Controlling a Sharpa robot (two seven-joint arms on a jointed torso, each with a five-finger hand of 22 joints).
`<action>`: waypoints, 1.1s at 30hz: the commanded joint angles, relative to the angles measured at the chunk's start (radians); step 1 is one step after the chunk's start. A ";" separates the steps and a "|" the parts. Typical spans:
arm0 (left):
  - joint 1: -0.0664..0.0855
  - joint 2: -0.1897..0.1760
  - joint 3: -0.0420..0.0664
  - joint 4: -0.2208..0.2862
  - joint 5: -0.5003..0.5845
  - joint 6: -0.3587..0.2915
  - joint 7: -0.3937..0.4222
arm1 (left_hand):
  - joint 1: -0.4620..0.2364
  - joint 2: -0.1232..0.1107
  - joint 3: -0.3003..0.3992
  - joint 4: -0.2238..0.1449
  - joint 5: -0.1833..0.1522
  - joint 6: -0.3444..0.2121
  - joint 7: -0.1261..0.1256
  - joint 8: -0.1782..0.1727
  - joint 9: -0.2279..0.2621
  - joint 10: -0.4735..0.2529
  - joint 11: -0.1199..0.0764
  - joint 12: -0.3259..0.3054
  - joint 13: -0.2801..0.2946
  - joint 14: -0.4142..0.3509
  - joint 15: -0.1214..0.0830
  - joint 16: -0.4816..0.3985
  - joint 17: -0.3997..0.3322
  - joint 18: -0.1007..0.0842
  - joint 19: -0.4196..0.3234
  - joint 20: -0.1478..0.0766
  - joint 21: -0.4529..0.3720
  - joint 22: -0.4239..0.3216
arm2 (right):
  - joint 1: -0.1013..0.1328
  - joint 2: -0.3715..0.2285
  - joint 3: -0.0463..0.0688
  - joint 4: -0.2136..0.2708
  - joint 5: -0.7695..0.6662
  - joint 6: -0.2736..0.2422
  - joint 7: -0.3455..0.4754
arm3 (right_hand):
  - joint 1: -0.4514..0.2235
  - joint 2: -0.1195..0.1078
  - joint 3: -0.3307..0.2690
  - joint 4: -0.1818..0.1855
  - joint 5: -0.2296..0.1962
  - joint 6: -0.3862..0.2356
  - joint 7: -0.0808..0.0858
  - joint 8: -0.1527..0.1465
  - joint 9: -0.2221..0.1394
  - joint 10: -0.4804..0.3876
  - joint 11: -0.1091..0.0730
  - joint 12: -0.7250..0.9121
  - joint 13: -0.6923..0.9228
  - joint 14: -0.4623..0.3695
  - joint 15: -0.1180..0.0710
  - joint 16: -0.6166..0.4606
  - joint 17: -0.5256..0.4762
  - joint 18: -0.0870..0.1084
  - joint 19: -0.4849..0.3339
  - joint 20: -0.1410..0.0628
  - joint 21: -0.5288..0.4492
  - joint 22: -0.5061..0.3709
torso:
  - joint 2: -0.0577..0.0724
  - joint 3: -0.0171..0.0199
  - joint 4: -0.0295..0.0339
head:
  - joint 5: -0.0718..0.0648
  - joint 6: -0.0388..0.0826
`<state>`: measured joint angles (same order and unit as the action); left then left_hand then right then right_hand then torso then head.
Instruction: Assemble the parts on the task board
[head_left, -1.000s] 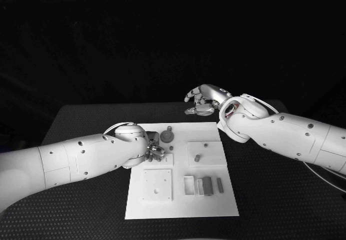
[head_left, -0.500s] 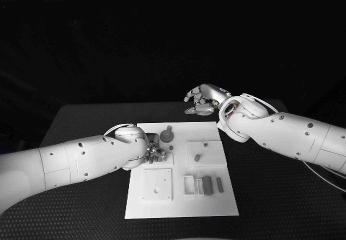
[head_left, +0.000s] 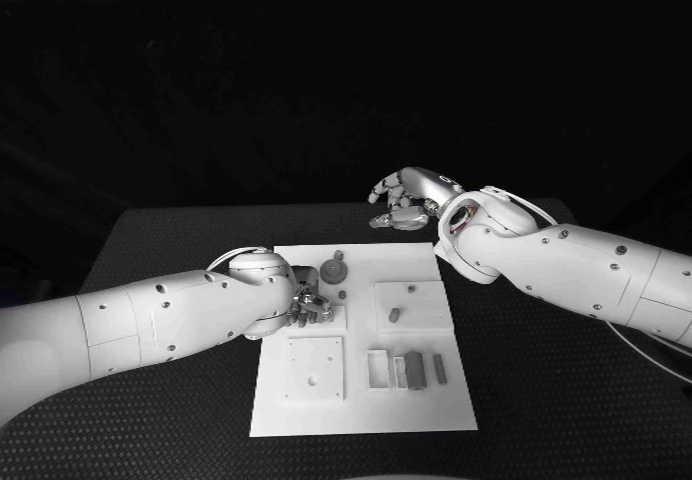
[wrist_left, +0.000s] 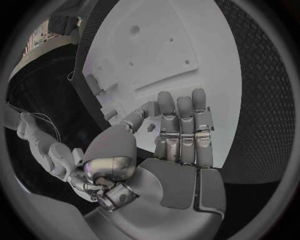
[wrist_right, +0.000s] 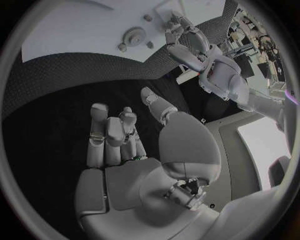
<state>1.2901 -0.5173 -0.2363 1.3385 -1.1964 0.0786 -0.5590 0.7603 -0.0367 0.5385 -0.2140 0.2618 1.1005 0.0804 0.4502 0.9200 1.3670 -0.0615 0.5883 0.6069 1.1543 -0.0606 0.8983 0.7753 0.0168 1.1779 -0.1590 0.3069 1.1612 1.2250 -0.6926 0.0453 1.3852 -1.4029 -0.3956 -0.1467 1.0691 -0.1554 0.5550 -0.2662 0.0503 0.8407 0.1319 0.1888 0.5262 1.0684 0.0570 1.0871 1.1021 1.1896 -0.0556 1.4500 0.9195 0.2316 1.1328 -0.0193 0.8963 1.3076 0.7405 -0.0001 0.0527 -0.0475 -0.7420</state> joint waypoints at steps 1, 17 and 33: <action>-0.001 0.001 0.000 0.002 0.012 0.003 0.020 | -0.003 0.009 0.002 0.002 -0.007 0.095 -0.086 -0.006 0.002 -0.010 -0.008 0.007 -0.001 -0.003 -0.001 0.007 -0.001 0.019 0.005 0.000 -0.006 0.002 | 0.000 0.000 0.000 0.001 -0.003 0.010 0.007 | -0.005 0.006 0.000 -0.004 -0.002 -0.034 0.039 0.003 -0.001 -0.004 -0.001 0.006 -0.002 -0.007 0.003 -0.004 -0.001 0.030 0.005 -0.001 -0.007 0.011 | 0.000 -0.0003 0.0003 | 0.000 0.000; -0.001 -0.007 0.001 -0.005 0.012 -0.012 0.027 | -0.023 -0.005 -0.005 0.016 -0.071 0.098 -0.087 -0.009 0.007 -0.010 -0.009 0.012 -0.003 -0.004 -0.002 0.017 -0.011 0.019 0.011 -0.001 -0.015 0.010 | 0.000 0.001 0.000 -0.002 -0.003 0.011 0.007 | -0.005 0.006 0.000 -0.004 -0.002 -0.034 0.039 0.003 -0.001 -0.005 -0.001 0.006 -0.002 -0.007 0.003 -0.004 -0.001 0.030 0.005 0.000 -0.007 0.011 | 0.000 -0.0005 0.0002 | 0.000 0.000; -0.002 -0.012 0.001 -0.007 0.012 -0.018 0.029 | -0.034 -0.025 -0.003 0.042 -0.145 0.100 -0.089 -0.009 0.012 -0.011 -0.011 0.018 -0.004 -0.005 -0.004 0.027 -0.020 0.020 0.016 -0.003 -0.025 0.019 | 0.000 0.005 0.000 -0.007 -0.003 0.013 0.008 | -0.005 0.006 0.000 -0.004 -0.002 -0.034 0.039 0.003 -0.001 -0.005 -0.001 0.006 -0.003 -0.008 0.003 -0.004 -0.001 0.030 0.005 0.000 -0.007 0.011 | 0.000 0.0005 0.0006 | -0.001 -0.001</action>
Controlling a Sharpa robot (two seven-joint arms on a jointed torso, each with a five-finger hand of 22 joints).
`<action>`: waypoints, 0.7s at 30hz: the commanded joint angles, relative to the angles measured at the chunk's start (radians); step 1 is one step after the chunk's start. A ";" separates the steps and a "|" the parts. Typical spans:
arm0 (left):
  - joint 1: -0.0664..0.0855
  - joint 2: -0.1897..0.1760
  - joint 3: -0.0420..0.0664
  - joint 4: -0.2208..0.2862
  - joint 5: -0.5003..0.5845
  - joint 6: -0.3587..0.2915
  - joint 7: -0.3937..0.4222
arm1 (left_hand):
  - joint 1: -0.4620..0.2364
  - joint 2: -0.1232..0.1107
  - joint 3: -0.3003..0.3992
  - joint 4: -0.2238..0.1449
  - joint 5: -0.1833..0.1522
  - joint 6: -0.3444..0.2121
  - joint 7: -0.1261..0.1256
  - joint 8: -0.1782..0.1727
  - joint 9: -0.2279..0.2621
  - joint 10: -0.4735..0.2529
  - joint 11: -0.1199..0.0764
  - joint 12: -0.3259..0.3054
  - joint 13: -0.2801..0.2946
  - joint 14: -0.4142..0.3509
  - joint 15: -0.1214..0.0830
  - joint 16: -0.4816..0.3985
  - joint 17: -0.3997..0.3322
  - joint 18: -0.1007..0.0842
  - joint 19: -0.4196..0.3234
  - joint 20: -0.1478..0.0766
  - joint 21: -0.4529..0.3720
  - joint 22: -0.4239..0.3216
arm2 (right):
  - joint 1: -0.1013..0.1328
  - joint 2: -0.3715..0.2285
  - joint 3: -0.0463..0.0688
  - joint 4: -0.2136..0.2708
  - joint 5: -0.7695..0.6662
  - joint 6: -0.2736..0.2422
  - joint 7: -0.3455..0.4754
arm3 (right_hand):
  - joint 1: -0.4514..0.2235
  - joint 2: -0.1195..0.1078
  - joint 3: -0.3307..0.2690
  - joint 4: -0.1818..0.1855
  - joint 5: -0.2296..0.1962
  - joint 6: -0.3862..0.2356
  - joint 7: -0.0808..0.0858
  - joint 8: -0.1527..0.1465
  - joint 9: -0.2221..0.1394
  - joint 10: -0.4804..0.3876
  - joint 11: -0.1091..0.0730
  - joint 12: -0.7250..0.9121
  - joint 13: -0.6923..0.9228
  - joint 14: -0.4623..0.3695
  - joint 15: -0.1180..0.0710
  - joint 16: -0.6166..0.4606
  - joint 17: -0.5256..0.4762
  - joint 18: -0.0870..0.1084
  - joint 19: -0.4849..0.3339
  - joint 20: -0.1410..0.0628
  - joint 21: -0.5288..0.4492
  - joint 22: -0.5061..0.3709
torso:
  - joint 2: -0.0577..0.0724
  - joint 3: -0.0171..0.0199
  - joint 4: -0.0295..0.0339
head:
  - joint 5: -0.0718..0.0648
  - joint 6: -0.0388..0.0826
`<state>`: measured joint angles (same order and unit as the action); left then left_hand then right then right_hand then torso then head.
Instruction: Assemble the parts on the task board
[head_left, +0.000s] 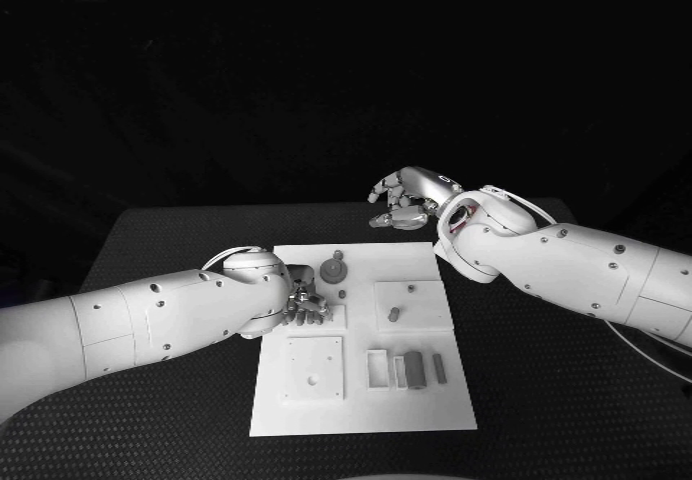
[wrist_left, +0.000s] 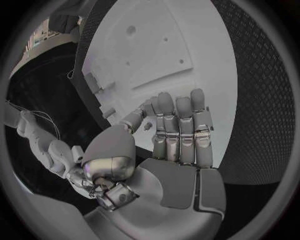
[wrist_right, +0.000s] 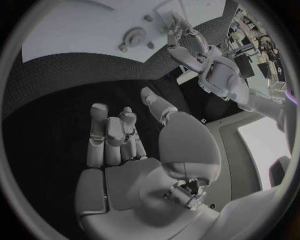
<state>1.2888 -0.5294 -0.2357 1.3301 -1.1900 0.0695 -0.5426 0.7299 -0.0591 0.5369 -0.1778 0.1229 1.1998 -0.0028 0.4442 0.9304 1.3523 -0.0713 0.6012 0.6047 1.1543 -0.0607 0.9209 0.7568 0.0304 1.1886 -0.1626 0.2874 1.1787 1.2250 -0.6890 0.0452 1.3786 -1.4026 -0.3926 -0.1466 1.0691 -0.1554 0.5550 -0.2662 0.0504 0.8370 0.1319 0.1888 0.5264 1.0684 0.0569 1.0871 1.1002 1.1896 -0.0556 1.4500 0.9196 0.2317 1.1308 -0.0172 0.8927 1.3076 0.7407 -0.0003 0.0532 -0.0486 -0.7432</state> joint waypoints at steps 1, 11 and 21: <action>0.000 0.000 0.001 0.001 0.005 -0.009 0.012 | -0.004 -0.003 -0.001 0.006 -0.006 0.001 -0.006 -0.003 0.002 0.004 -0.001 0.005 -0.002 -0.005 -0.004 0.004 -0.001 0.006 0.006 0.000 -0.006 0.002 | 0.000 0.001 0.001 -0.001 -0.003 0.010 0.008 | -0.005 0.006 0.000 -0.004 -0.002 -0.030 0.039 0.003 -0.002 -0.005 -0.001 0.006 -0.001 -0.008 0.003 -0.004 -0.002 0.030 0.007 -0.002 -0.003 0.011 | 0.000 0.0011 -0.0001 | 0.001 0.000; 0.000 -0.001 0.001 0.003 0.005 -0.021 0.011 | 0.050 0.053 0.016 -0.046 0.050 0.003 -0.007 -0.002 0.007 0.004 -0.001 0.012 -0.001 -0.005 -0.004 0.013 -0.007 0.005 0.010 0.001 -0.010 0.014 | 0.000 0.001 0.001 0.000 -0.003 0.011 0.008 | -0.005 0.006 0.000 -0.004 -0.002 -0.030 0.039 0.003 -0.002 -0.005 -0.001 0.007 -0.001 -0.008 0.003 -0.004 -0.002 0.030 0.007 -0.002 -0.004 0.011 | 0.000 0.0006 0.0001 | 0.001 -0.002; 0.000 -0.002 0.001 0.005 -0.008 -0.050 0.007 | 0.108 0.104 0.038 -0.100 0.103 0.002 -0.004 -0.005 0.009 0.002 0.000 0.013 -0.004 -0.007 -0.003 0.017 -0.015 0.002 0.013 0.002 -0.017 0.024 | 0.000 0.001 0.001 0.000 -0.003 0.011 0.009 | -0.007 0.007 0.000 -0.003 -0.002 -0.030 0.039 0.003 -0.002 -0.005 0.000 0.007 -0.002 -0.008 0.003 -0.004 -0.002 0.030 0.007 -0.002 -0.004 0.011 | -0.001 0.0000 0.0004 | 0.002 -0.003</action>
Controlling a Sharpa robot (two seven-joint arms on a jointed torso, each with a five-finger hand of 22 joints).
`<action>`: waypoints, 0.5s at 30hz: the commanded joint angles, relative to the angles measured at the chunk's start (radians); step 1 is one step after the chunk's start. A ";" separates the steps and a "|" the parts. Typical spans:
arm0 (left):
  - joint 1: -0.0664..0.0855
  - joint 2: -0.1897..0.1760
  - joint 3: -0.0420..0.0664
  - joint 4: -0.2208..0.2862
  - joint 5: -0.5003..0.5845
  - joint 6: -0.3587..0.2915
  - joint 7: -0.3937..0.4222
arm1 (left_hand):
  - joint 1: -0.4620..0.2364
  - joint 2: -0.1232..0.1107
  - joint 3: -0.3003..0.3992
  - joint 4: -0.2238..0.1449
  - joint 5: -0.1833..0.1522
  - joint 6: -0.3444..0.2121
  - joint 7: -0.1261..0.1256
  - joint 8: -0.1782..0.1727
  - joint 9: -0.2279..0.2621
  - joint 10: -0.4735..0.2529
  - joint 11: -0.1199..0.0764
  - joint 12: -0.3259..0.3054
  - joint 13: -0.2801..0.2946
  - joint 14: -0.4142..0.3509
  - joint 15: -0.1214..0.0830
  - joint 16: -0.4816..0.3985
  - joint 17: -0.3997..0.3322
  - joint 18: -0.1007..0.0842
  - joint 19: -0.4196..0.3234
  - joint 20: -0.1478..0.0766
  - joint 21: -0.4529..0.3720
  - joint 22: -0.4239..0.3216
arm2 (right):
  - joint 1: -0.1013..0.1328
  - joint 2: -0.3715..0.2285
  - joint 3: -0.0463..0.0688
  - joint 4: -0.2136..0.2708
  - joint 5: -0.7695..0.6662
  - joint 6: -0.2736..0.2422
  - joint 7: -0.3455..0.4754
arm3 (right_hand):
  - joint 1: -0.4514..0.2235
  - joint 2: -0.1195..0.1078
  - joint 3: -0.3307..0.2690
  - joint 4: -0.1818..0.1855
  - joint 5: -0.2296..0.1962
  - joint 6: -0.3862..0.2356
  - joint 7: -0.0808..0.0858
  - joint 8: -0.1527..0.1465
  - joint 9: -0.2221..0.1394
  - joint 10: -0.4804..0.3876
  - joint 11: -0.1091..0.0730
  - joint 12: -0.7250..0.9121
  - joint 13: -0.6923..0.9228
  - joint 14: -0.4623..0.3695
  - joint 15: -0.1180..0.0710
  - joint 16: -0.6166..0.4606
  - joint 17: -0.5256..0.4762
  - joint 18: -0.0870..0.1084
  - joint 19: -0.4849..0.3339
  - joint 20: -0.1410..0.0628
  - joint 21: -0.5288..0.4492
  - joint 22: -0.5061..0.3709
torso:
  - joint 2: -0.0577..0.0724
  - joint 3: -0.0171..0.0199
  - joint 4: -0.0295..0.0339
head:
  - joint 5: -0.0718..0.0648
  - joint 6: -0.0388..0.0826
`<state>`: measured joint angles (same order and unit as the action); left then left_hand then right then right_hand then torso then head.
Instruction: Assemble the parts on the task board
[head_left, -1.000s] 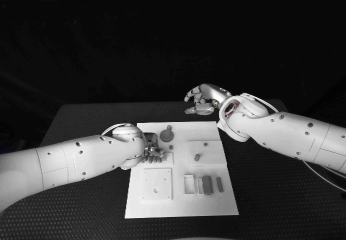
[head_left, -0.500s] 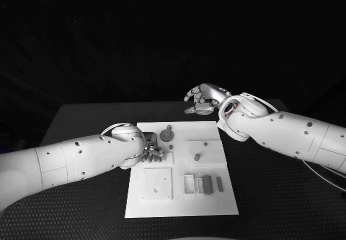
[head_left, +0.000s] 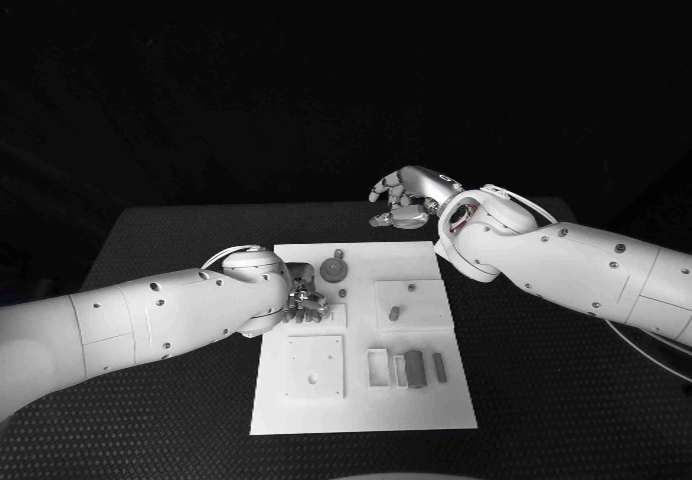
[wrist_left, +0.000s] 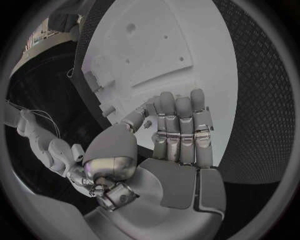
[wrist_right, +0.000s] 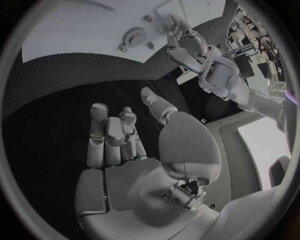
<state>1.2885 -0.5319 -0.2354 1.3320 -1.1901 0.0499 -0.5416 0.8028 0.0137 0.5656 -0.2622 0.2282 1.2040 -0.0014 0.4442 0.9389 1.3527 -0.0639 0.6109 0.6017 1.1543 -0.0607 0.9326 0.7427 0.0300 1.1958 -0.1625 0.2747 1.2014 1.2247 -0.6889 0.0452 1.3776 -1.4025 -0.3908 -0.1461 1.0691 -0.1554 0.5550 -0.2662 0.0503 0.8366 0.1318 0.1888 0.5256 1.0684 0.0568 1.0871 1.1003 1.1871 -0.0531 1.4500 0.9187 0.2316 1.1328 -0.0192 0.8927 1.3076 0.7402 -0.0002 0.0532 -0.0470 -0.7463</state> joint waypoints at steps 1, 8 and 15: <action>0.000 0.000 0.001 0.004 -0.010 -0.034 0.006 | 0.036 0.033 0.009 -0.016 -0.004 -0.002 -0.006 -0.005 0.000 0.002 -0.007 0.003 -0.002 -0.007 -0.003 0.005 -0.001 0.003 0.006 0.002 -0.005 0.001 | 0.000 0.000 0.001 0.001 -0.003 0.010 0.008 | -0.007 0.007 0.000 -0.003 -0.002 -0.030 0.039 0.003 -0.001 -0.005 0.000 0.007 -0.002 -0.005 0.001 -0.004 -0.001 0.030 0.005 0.000 -0.004 0.011 | 0.000 -0.0003 0.0005 | 0.000 0.000; -0.001 0.001 0.000 0.006 -0.030 -0.042 0.003 | 0.035 0.051 0.005 -0.017 -0.019 -0.002 -0.005 -0.006 0.001 0.002 -0.007 0.003 -0.003 -0.007 -0.002 0.007 -0.004 0.002 0.007 0.002 -0.007 0.005 | 0.000 0.001 0.001 0.001 -0.003 0.010 0.008 | -0.008 0.007 0.000 -0.002 -0.002 -0.030 0.039 0.003 -0.001 -0.005 0.000 0.007 -0.002 -0.005 0.001 -0.004 -0.001 0.030 0.005 0.000 -0.004 0.011 | 0.000 -0.0003 0.0005 | 0.001 -0.001; -0.003 0.000 0.000 0.008 -0.030 -0.050 0.002 | 0.021 0.074 -0.002 -0.018 -0.058 -0.004 -0.005 -0.008 0.002 0.000 -0.007 0.004 -0.006 -0.009 -0.002 0.010 -0.009 0.001 0.007 0.002 -0.014 0.010 | 0.000 0.000 0.001 0.001 -0.003 0.011 0.008 | -0.008 0.008 0.000 -0.002 -0.002 -0.030 0.039 0.003 -0.001 -0.005 0.000 0.007 -0.002 -0.005 0.001 -0.004 -0.001 0.030 0.005 0.000 -0.004 0.011 | 0.000 -0.0003 0.0003 | 0.001 -0.002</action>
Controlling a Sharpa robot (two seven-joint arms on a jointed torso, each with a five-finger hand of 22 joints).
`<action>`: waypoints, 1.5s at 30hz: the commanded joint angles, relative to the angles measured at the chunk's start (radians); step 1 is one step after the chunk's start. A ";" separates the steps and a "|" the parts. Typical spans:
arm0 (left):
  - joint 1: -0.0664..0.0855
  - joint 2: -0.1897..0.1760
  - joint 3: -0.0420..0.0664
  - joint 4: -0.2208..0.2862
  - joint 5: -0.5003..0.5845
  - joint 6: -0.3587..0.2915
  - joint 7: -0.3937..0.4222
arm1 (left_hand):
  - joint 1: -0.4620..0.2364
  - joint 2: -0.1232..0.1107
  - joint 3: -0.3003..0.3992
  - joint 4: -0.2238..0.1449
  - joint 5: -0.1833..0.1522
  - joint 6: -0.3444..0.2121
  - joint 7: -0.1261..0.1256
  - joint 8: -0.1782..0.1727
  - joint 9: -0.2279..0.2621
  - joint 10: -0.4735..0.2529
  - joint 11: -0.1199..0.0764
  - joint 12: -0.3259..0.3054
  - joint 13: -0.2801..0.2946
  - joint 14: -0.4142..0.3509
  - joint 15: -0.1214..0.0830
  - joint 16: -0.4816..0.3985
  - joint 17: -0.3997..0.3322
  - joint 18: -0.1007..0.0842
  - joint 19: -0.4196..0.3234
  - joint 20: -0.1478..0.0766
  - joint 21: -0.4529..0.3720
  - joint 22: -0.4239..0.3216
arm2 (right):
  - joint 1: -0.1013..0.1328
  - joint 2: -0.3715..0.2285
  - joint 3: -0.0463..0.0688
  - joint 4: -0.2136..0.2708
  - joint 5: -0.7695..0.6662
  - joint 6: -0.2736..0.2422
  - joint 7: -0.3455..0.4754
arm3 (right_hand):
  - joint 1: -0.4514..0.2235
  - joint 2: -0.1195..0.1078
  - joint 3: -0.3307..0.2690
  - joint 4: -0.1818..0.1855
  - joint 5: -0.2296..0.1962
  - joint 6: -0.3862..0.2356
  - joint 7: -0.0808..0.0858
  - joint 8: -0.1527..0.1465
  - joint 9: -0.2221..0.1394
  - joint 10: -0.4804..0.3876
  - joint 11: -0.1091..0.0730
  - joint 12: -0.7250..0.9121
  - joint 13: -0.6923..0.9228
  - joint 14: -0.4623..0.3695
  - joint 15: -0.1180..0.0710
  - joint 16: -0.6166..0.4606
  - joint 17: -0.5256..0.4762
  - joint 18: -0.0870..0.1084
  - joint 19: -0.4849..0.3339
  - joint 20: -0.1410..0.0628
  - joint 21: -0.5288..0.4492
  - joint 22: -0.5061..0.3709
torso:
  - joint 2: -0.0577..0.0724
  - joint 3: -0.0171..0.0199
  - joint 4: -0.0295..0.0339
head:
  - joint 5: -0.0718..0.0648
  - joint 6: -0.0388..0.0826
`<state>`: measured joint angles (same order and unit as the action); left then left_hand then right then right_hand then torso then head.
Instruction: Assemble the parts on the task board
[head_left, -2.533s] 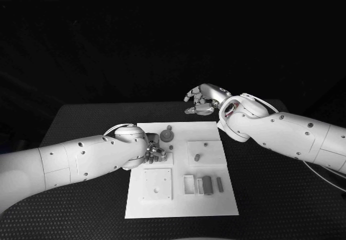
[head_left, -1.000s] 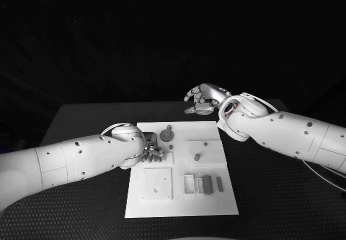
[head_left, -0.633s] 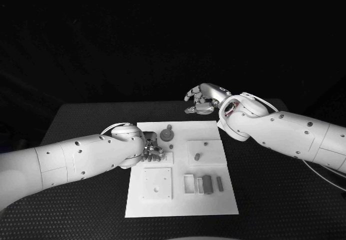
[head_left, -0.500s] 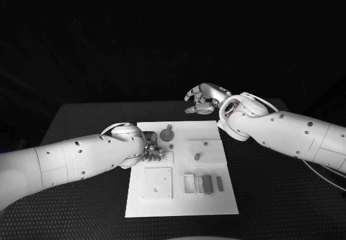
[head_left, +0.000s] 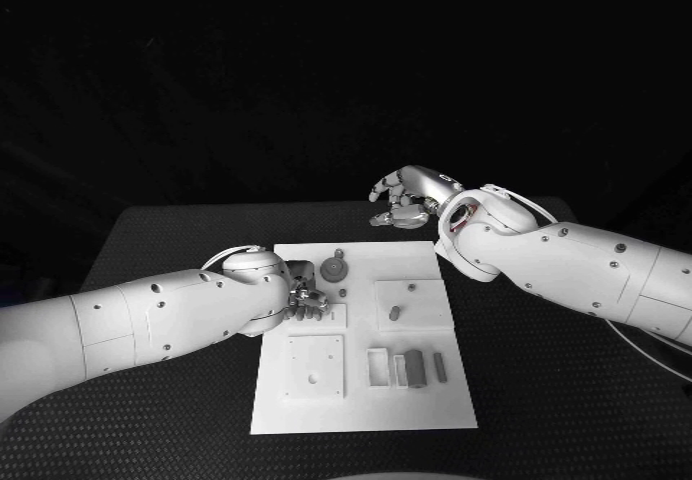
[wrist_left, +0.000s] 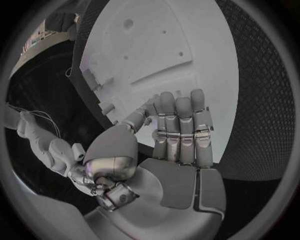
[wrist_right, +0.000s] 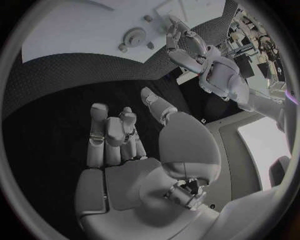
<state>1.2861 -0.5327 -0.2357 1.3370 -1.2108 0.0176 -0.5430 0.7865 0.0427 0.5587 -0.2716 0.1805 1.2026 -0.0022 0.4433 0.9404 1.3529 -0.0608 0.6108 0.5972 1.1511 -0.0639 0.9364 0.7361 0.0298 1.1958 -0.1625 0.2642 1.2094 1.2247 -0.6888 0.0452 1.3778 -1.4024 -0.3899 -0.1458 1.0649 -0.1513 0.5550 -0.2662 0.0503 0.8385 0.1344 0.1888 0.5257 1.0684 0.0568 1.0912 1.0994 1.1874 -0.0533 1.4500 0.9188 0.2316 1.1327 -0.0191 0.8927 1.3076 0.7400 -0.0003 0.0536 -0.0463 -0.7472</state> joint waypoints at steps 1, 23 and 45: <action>-0.001 0.001 0.001 0.003 -0.010 -0.018 0.003 | 0.036 0.047 0.006 -0.009 -0.018 -0.002 -0.004 -0.007 0.001 0.000 -0.011 0.004 -0.001 -0.006 0.001 0.007 -0.003 0.002 0.007 0.002 -0.005 0.002 | 0.000 0.000 0.001 0.001 -0.003 0.010 0.008 | -0.004 0.004 0.000 -0.002 -0.002 -0.032 0.036 0.003 -0.001 -0.005 0.000 0.003 -0.001 -0.005 0.001 -0.004 -0.001 0.030 0.005 0.000 -0.004 0.011 | 0.000 -0.0001 -0.0001 | 0.001 -0.001; -0.005 0.000 0.000 0.011 -0.002 0.020 -0.002 | 0.046 0.018 0.078 0.028 -0.111 -0.001 -0.004 -0.010 0.002 0.001 -0.011 0.005 -0.005 -0.006 0.001 0.010 -0.010 0.001 0.012 0.002 -0.015 0.007 | 0.000 -0.004 0.001 0.003 -0.003 0.013 0.007 | -0.005 0.004 0.000 -0.002 -0.002 -0.032 0.036 0.003 -0.001 -0.005 0.000 0.004 -0.002 -0.005 0.001 -0.004 -0.001 0.030 0.005 0.000 -0.004 0.012 | 0.000 0.0009 -0.0003 | 0.002 -0.004; -0.015 -0.008 0.000 0.008 -0.037 -0.031 -0.006 | 0.038 0.032 0.084 0.032 -0.115 0.000 -0.004 -0.010 0.003 0.001 -0.011 0.006 -0.006 -0.007 0.001 0.013 -0.012 0.000 0.013 0.002 -0.017 0.010 | 0.000 -0.003 0.001 0.002 -0.002 0.013 0.007 | -0.006 0.004 0.000 -0.001 -0.002 -0.032 0.037 0.003 -0.002 -0.005 0.000 0.004 -0.002 -0.006 0.001 -0.004 -0.001 0.030 0.005 0.000 -0.004 0.012 | 0.001 0.0003 -0.0003 | 0.004 -0.004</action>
<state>1.2746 -0.5383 -0.2340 1.3475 -1.2275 0.0108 -0.5451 0.7944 0.0350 0.6346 -0.2396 0.0608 1.2033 -0.0008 0.4365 0.9423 1.3525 -0.0641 0.6108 0.5925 1.1506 -0.0643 0.9442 0.7260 0.0230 1.2029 -0.1624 0.2517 1.2185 1.2247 -0.6922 0.0452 1.3786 -1.4019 -0.3861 -0.1458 1.0650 -0.1513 0.5550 -0.2662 0.0503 0.8362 0.1328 0.1888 0.5257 1.0685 0.0568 1.0910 1.0987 1.1878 -0.0537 1.4500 0.9190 0.2316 1.1306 -0.0170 0.8927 1.3076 0.7403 0.0002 0.0532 -0.0424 -0.7516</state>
